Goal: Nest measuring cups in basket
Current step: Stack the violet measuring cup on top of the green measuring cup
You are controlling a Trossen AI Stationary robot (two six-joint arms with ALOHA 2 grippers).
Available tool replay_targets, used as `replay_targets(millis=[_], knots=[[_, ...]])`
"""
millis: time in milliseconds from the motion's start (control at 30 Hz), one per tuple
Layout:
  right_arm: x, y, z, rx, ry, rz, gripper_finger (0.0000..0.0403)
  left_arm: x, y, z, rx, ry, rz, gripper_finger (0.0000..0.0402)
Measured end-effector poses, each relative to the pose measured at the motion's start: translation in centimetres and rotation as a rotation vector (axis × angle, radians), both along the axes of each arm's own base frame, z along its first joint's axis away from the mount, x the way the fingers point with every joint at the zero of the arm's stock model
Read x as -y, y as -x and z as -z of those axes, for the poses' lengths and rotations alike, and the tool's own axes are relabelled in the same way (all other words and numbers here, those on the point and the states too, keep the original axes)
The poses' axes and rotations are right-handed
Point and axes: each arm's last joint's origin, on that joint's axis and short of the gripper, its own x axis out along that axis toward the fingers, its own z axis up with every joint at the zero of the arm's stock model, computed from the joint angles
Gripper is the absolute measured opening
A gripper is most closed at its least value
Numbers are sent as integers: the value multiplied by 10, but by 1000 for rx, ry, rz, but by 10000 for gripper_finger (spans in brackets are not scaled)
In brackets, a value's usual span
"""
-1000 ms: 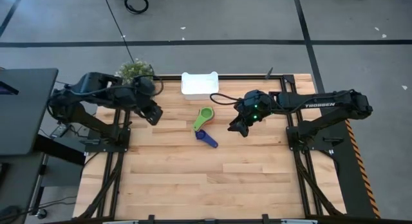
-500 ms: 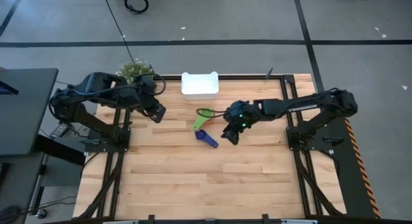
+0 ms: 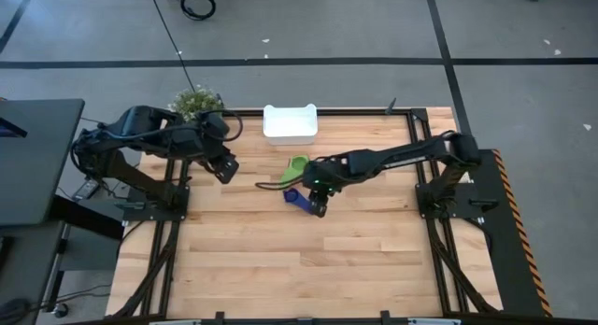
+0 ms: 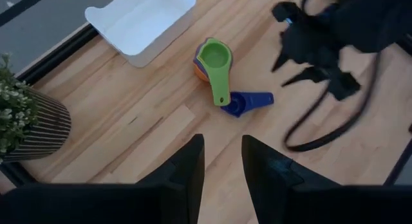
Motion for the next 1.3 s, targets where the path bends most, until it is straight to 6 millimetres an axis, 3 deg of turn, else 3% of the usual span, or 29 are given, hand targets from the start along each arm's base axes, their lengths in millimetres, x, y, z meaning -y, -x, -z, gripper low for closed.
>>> replay_targets(millis=[367,733,967,1100,1300], knots=[[-2,-49,19,-153,-83,122,164,3,0,0,-6,-7,33,111],[-4,-58,53,-280,-77,80,164,4,0,0,-10,-7,51,111],[-4,-59,45,-249,-85,39,162,4,1,0,-10,-9,54,111],[-4,-59,39,-254,-88,38,125,4,1,0,-9,-9,54,111],[-3,-59,38,-248,-106,30,14,4,1,0,-10,-9,53,111]])
